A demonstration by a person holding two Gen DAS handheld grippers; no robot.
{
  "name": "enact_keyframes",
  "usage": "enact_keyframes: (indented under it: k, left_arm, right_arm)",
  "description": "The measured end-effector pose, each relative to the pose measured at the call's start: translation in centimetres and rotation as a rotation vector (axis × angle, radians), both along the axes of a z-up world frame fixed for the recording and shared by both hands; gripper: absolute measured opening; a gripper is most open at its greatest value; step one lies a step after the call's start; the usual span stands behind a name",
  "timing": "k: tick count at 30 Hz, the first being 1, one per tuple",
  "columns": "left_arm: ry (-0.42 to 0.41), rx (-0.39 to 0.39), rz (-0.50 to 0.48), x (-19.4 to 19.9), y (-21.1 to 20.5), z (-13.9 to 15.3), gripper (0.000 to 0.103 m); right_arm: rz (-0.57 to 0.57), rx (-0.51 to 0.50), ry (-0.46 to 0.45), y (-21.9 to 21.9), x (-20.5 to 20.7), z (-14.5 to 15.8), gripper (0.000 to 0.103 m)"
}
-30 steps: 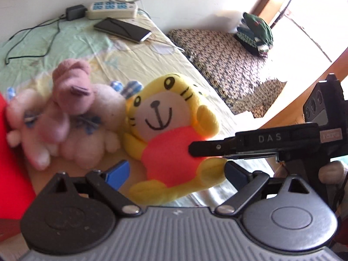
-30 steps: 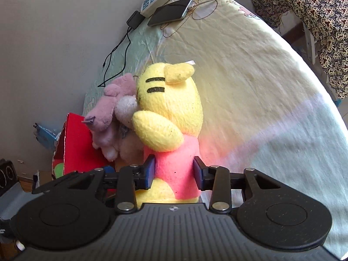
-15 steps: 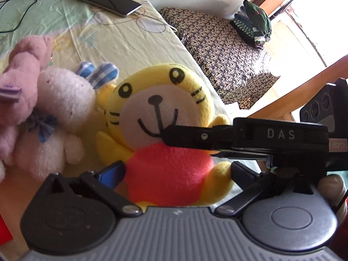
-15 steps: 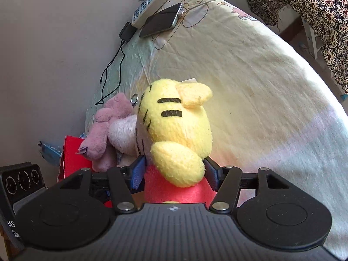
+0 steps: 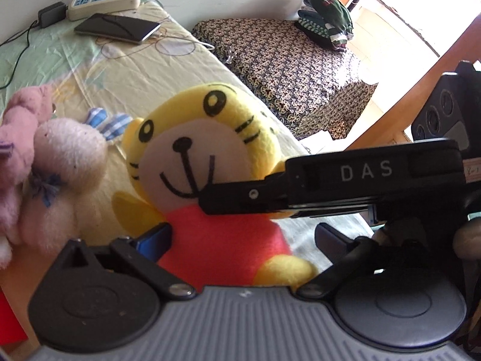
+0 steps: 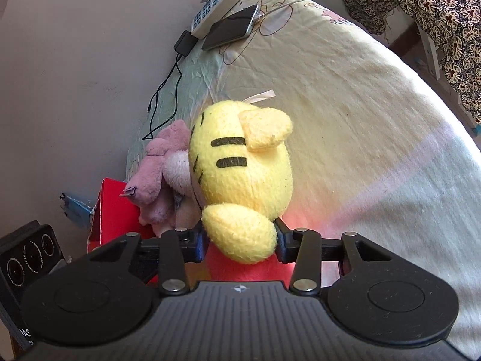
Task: Organize objects
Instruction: 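Close the right gripper on the yellow-and-red tiger plush, then lift the tiger plush with the right gripper and carry it over the red box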
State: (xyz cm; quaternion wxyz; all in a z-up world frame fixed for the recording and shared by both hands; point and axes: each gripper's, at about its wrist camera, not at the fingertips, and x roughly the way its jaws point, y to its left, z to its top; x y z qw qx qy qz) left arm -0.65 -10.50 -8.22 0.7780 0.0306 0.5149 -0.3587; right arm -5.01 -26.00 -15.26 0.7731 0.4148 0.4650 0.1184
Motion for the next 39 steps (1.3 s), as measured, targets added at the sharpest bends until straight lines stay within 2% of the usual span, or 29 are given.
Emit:
enact_keyframes:
  k: [5,10,19,29,36,39]
  left_arm:
    - [-0.059,-0.027,-0.035,-1.9,0.5,1.8,0.098]
    - [-0.145,-0.059,-0.013,-2.9,1.9,4.7,0.098]
    - [-0.238,-0.121,0.12,-3.8,9.0,9.0,0.098]
    - [-0.349,-0.142,0.284,-4.7,17.9,12.8,0.098]
    - [-0.369,-0.132,0.386,-3.2,23.4,13.3,0.098]
    - [-0.338,-0.136,0.419,-2.1,25.3,12.7,0.098]
  right_arm:
    - [-0.025,0.011,-0.024,-0.2,-1.7,1.4,0.044]
    - [-0.018,0.009,-0.096,1.0,-2.3,4.1,0.044]
    - [0.073,0.042,-0.197,6.6,-1.5,7.6,0.044]
    - [0.222,0.027,-0.3,15.0,1.2,11.5,0.044]
    - [0.282,-0.023,-0.324,21.0,3.9,12.9,0.045]
    - [0.293,-0.064,-0.308,23.1,5.0,12.7,0.045]
